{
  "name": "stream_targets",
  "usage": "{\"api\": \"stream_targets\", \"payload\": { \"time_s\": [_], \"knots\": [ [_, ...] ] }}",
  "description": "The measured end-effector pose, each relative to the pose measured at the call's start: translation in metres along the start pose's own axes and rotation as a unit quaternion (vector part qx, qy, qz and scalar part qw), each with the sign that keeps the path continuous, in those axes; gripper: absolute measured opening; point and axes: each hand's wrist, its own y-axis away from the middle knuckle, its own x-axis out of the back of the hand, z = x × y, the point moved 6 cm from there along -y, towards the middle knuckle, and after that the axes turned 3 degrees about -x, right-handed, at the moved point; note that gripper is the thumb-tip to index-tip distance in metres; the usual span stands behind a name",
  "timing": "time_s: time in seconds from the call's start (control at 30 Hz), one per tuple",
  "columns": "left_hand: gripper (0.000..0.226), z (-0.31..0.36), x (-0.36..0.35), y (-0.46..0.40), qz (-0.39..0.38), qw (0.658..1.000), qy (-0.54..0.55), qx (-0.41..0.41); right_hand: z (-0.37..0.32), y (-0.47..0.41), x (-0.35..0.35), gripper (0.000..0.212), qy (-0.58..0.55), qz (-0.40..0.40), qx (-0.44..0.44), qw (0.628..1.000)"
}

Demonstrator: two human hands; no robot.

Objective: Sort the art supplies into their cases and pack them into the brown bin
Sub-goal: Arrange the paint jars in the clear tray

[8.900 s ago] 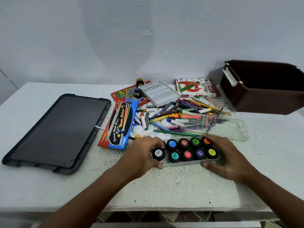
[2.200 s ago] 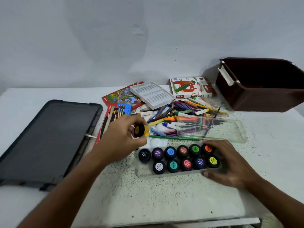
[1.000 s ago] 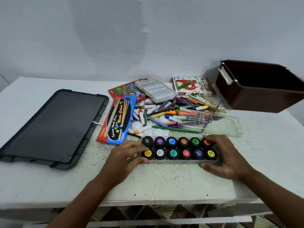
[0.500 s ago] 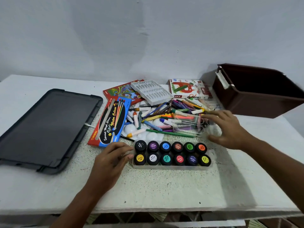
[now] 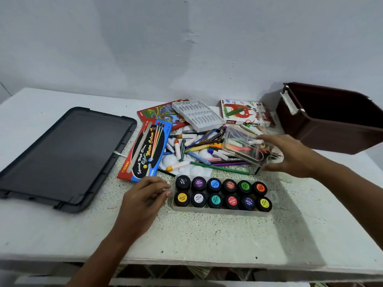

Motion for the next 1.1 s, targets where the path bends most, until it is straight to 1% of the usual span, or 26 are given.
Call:
{"api": "stream_targets", "payload": {
  "time_s": [0.1, 0.23, 0.3, 0.4, 0.53, 0.8, 0.9, 1.1],
  "knots": [
    [0.016, -0.001, 0.001, 0.000, 0.011, 1.000, 0.009, 0.007, -0.028, 0.015, 0.004, 0.087, -0.025, -0.017, 0.049, 0.998],
    [0.014, -0.001, 0.003, 0.001, 0.022, 0.999, 0.008, 0.035, -0.076, 0.037, -0.011, 0.087, 0.005, -0.078, 0.129, 0.989],
    [0.019, -0.001, 0.001, 0.002, 0.017, 0.998, 0.039, 0.056, -0.094, 0.044, -0.019, 0.085, 0.022, -0.088, 0.153, 0.984],
    [0.020, 0.002, -0.001, 0.002, 0.002, 0.997, 0.054, 0.055, -0.108, 0.048, -0.031, 0.085, 0.059, -0.096, 0.176, 0.978],
    [0.018, 0.001, -0.001, 0.001, 0.003, 0.995, 0.064, 0.075, -0.113, 0.050, -0.038, 0.085, 0.104, -0.104, 0.170, 0.974],
    [0.015, 0.001, 0.000, 0.002, 0.003, 0.993, 0.077, 0.085, -0.119, 0.049, -0.028, 0.084, 0.137, -0.105, 0.157, 0.973],
    [0.015, 0.002, 0.001, 0.002, 0.001, 0.994, 0.074, 0.082, -0.122, 0.048, -0.021, 0.085, 0.130, -0.087, 0.155, 0.976],
    [0.016, 0.000, 0.000, 0.002, 0.003, 0.991, 0.087, 0.097, -0.131, 0.047, -0.046, 0.084, 0.116, -0.111, 0.153, 0.975]
  ]
}}
